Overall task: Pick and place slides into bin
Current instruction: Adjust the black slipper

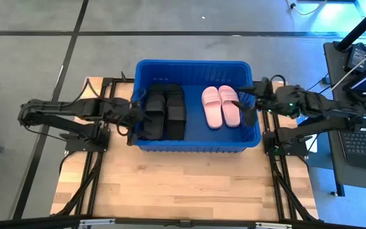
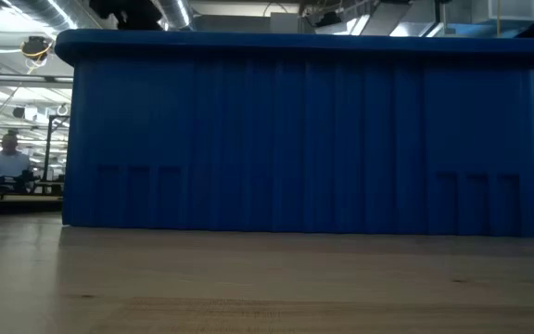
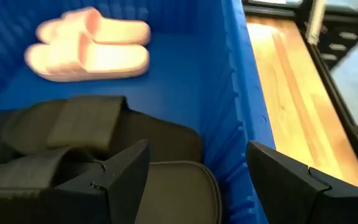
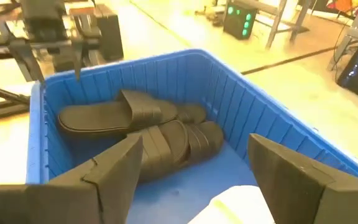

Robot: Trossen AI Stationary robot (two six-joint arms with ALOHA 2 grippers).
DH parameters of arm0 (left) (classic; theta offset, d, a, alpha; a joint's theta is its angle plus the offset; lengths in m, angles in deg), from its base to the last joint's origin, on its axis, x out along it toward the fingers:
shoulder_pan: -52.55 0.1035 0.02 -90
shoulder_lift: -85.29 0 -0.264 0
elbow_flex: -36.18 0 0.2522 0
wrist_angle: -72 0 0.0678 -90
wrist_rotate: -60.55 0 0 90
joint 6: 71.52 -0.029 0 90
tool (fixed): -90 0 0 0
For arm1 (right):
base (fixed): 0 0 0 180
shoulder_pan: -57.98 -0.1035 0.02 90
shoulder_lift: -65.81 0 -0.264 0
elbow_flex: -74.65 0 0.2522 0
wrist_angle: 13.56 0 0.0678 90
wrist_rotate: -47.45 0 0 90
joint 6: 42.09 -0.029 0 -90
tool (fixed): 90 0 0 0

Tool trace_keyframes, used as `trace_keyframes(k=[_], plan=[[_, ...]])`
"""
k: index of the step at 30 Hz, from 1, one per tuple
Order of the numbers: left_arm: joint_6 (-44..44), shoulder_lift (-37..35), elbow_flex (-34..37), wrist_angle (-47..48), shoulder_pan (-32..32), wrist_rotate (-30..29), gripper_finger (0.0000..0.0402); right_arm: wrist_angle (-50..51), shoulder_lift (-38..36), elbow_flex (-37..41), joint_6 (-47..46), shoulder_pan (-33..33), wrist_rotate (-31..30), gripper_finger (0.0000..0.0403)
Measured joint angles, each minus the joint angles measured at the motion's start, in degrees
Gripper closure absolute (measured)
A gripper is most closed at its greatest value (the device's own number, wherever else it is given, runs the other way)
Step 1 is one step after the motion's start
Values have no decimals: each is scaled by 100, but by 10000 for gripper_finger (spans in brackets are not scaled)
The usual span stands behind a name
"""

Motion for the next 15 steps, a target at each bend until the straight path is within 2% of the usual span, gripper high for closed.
trace_keyframes(k=[4,8,11,15], plan=[[-164,291,0,2,332,674,141,-167,-610,516,-65,69,-1,114],[-216,632,0,30,639,910,141,-371,-1049,901,-174,165,0,114],[-430,953,0,131,755,1054,141,-507,-1249,1116,-178,244,0,114],[-778,1363,0,150,810,1594,141,-575,-1363,1242,-178,356,0,114]])
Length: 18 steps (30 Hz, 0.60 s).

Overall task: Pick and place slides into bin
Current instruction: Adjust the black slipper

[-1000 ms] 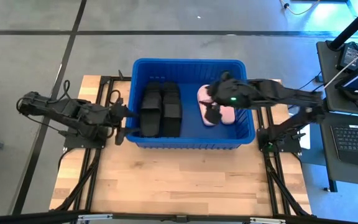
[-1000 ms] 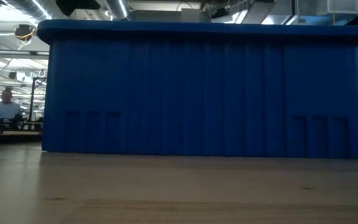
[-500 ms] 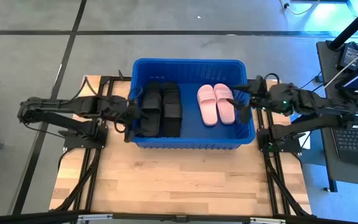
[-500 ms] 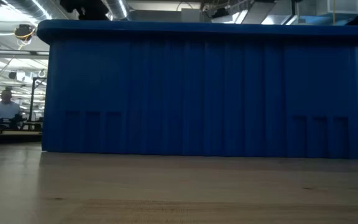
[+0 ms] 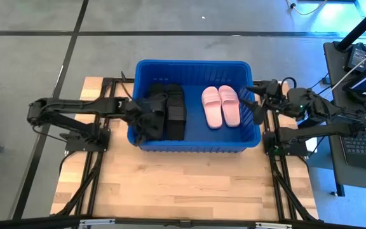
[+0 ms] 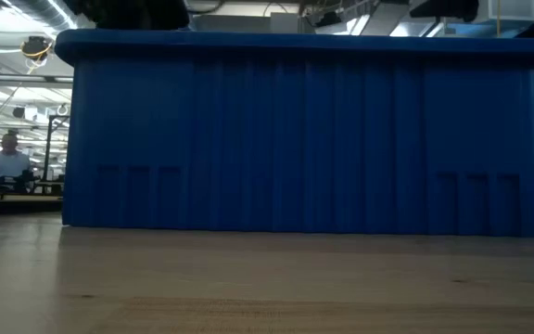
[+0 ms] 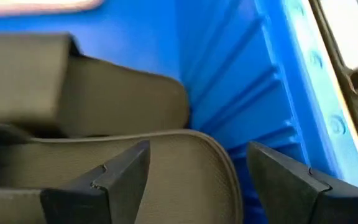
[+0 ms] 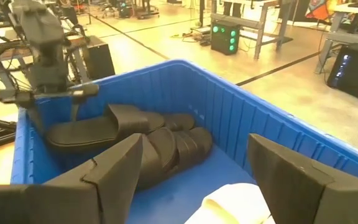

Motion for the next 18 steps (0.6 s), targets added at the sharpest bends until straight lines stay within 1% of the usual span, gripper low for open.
trace_keyframes(k=[3,7,10,18], plan=[[-16,252,-11,41,15,362,141,-6,-21,28,1,59,0,114],[0,460,-28,53,16,615,141,5,-15,38,7,118,2,114],[-7,575,-9,113,6,683,141,60,-14,39,10,143,2,114],[0,712,-24,182,59,615,141,89,-12,40,26,171,4,114]])
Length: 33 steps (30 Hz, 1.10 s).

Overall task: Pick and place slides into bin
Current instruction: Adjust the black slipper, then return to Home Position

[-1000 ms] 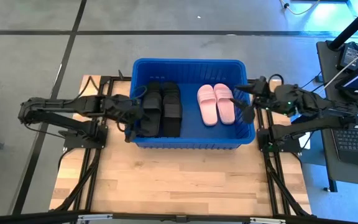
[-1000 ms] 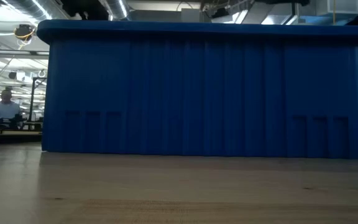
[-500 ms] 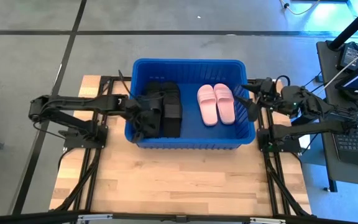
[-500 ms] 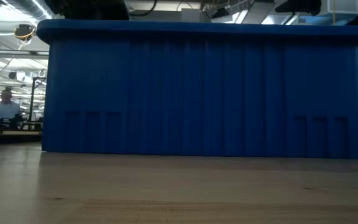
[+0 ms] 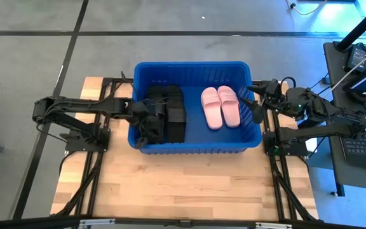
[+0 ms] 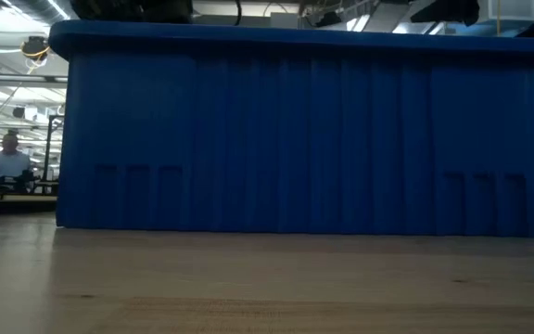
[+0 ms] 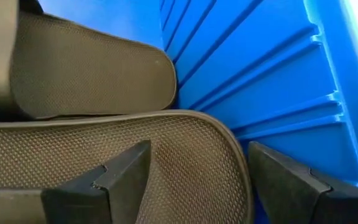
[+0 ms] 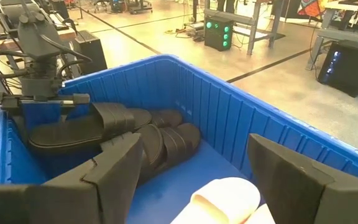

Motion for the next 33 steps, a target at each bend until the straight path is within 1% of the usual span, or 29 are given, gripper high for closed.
trace_keyframes(k=[6,8,10,14,20,23,29,31,33], plan=[[13,27,22,127,234,-129,141,9,0,0,15,0,0,114],[-43,38,41,181,369,-366,141,9,0,0,17,0,0,114],[-47,46,52,238,482,-332,141,9,0,0,17,0,-2,114],[-68,38,48,322,666,-562,141,11,0,0,17,0,0,114],[-46,36,47,392,781,-517,141,9,0,-2,15,0,-2,114],[-17,-7,43,365,780,-238,141,9,0,-1,2,0,0,114],[124,-25,-73,360,779,797,141,7,0,-2,-7,0,-2,114],[120,-25,-227,383,778,923,141,4,0,-2,-9,0,-1,114],[108,-25,-455,445,781,929,141,4,1,-1,-11,0,0,114]])
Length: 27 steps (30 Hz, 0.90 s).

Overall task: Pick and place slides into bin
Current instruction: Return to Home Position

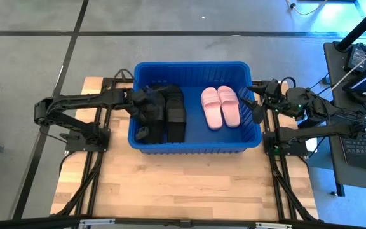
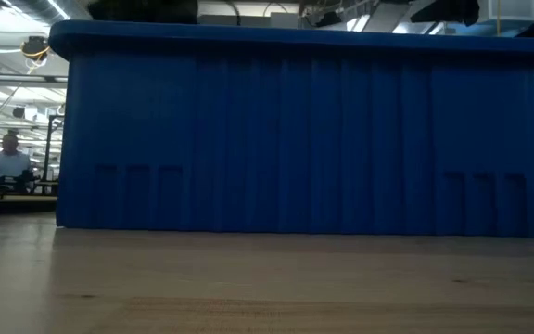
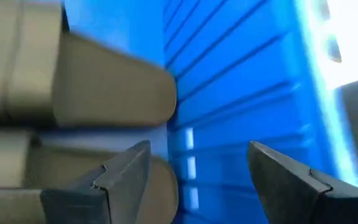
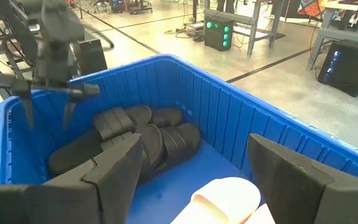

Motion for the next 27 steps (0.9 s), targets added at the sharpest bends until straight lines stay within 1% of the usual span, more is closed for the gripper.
trace_keyframes(k=[6,9,11,15,19,22,24,25,27], plan=[[-377,-268,-914,201,128,24,141,-6,1,-1,-9,0,-2,114],[-560,-647,-1140,131,385,13,141,-4,1,-1,46,0,-4,114],[-585,-1001,-1122,-77,622,9,141,-4,1,-1,165,0,-97,114],[-582,-1846,-663,-400,1245,-38,141,-114,-27,49,574,113,-549,114],[-541,-2823,-108,-726,1835,-357,141,-354,-257,325,954,374,-591,114],[-538,-3462,282,-893,2210,-729,141,-589,-657,695,1166,656,-607,114],[-431,-3855,525,-992,2431,-1023,141,-920,-1011,1003,1378,883,-617,114],[-409,-4033,636,-1037,2514,-1156,141,-1128,-1196,1150,1549,1000,-700,114],[-407,-4369,849,-1125,2658,-1374,141,-1573,-1547,1470,1870,1214,-1073,114]])
